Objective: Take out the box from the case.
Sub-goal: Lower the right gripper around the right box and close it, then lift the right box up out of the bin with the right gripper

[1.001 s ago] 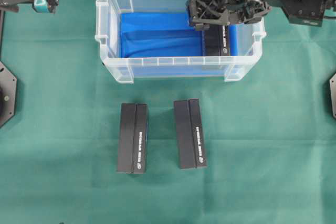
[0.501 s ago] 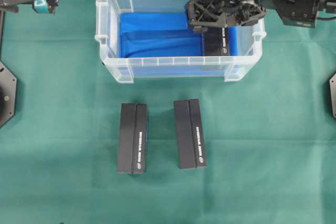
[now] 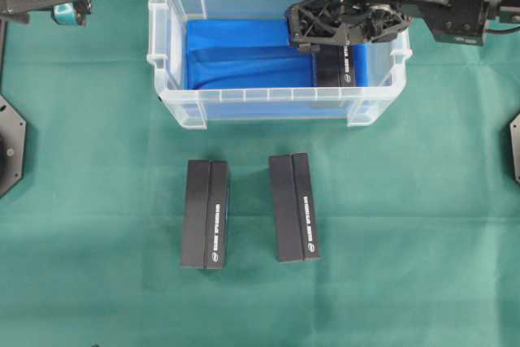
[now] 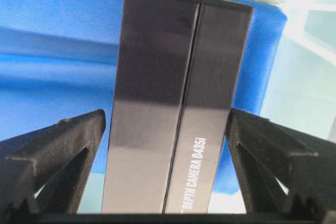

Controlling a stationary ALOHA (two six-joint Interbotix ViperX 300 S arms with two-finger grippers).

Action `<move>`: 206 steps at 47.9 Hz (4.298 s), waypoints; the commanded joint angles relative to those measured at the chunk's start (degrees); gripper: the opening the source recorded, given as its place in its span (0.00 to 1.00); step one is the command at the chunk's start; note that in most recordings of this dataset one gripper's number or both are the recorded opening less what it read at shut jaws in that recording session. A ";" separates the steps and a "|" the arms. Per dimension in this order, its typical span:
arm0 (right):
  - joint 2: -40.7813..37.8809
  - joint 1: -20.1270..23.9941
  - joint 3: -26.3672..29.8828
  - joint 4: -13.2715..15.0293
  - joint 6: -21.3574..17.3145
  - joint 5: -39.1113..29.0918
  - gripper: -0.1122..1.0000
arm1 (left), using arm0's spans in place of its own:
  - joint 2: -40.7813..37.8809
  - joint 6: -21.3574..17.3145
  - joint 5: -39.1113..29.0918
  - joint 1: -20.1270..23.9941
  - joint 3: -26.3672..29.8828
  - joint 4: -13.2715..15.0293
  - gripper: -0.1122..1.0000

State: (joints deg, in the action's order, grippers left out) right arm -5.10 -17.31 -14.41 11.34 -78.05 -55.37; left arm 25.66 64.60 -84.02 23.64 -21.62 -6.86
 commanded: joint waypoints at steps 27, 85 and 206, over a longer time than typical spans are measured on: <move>0.44 -0.18 0.18 2.55 -0.44 -0.53 0.70 | 0.88 -0.26 0.09 -0.26 -0.09 -0.09 0.98; 8.70 0.09 12.22 2.64 -1.14 -17.58 0.70 | 1.14 -0.70 2.20 -0.26 -0.35 -0.44 0.98; 9.32 3.08 27.25 4.13 1.23 -33.75 0.70 | 1.14 -0.97 3.69 0.18 -0.35 -0.97 0.98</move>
State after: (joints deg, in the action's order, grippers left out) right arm 2.29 -14.41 11.25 15.12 -76.99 -89.38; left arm 26.19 63.72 -80.42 23.73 -22.59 -7.65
